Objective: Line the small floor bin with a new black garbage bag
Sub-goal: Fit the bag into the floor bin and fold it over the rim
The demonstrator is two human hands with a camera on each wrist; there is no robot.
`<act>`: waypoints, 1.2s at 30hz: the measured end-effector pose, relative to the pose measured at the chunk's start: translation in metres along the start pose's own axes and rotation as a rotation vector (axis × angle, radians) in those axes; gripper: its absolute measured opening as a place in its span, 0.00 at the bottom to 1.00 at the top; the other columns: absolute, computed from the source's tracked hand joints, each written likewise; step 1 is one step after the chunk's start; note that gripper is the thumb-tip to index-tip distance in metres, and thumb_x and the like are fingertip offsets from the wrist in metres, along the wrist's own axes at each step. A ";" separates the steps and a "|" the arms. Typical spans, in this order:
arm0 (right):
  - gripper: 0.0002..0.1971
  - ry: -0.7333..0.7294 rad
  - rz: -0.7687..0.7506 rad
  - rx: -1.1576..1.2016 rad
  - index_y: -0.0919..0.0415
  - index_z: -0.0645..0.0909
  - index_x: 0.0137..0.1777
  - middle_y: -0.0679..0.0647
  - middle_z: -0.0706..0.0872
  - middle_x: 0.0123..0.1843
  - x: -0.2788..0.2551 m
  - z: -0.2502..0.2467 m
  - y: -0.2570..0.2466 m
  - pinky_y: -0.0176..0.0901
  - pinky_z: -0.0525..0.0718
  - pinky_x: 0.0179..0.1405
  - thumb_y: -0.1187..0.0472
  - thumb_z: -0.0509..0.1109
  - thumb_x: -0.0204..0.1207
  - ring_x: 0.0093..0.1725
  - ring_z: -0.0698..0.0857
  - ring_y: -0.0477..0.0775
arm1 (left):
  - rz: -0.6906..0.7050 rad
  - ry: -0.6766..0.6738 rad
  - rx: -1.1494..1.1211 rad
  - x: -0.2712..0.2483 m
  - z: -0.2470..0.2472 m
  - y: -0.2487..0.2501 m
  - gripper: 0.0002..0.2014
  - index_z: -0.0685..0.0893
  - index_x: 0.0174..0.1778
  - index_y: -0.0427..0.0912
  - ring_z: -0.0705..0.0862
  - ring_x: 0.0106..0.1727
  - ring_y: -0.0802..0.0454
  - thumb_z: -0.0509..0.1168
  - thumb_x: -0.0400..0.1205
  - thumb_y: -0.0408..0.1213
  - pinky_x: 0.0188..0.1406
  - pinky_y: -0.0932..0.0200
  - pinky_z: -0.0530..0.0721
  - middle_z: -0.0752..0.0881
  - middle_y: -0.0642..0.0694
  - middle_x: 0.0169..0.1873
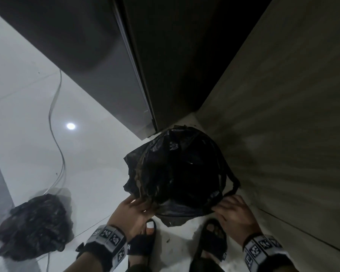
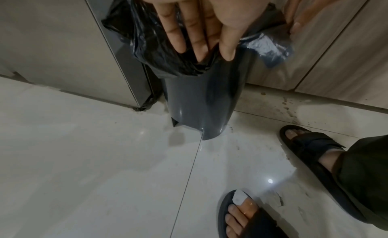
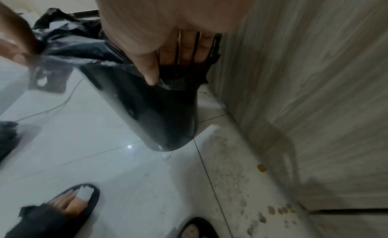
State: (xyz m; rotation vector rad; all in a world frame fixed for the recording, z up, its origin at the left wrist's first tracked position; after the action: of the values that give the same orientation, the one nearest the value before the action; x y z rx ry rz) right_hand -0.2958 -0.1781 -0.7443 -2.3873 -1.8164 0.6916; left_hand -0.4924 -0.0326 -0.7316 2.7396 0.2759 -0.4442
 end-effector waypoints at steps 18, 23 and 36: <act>0.19 0.123 0.691 1.141 0.56 0.75 0.73 0.45 0.77 0.71 0.073 -0.047 0.048 0.44 0.69 0.73 0.53 0.60 0.84 0.70 0.75 0.47 | -0.932 0.352 -0.955 0.045 -0.060 -0.092 0.21 0.79 0.68 0.53 0.80 0.66 0.43 0.60 0.81 0.56 0.70 0.47 0.75 0.83 0.46 0.65; 0.31 0.202 0.717 0.959 0.52 0.66 0.80 0.48 0.67 0.81 0.088 -0.029 0.074 0.50 0.56 0.83 0.37 0.54 0.81 0.80 0.64 0.52 | -1.070 0.165 -1.517 0.063 0.023 -0.124 0.44 0.85 0.60 0.55 0.82 0.66 0.41 0.56 0.60 0.82 0.75 0.39 0.71 0.84 0.41 0.66; 0.27 0.028 0.340 0.592 0.51 0.73 0.71 0.54 0.82 0.67 0.185 -0.076 0.028 0.54 0.80 0.66 0.56 0.74 0.72 0.66 0.81 0.58 | -0.488 0.179 -0.478 0.151 -0.095 -0.094 0.27 0.70 0.73 0.52 0.81 0.66 0.40 0.64 0.76 0.48 0.66 0.47 0.80 0.81 0.42 0.68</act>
State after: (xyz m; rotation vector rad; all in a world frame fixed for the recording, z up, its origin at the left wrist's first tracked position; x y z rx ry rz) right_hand -0.2033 0.0013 -0.7426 -2.2688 -0.9951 1.0400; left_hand -0.3485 0.1089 -0.7268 2.2243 0.9726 -0.2120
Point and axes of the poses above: each hand's wrist, its own x-axis towards the middle knuckle, its own z-axis out of the palm, y = z × x, the point moved 8 cm from there along x, towards the middle knuckle
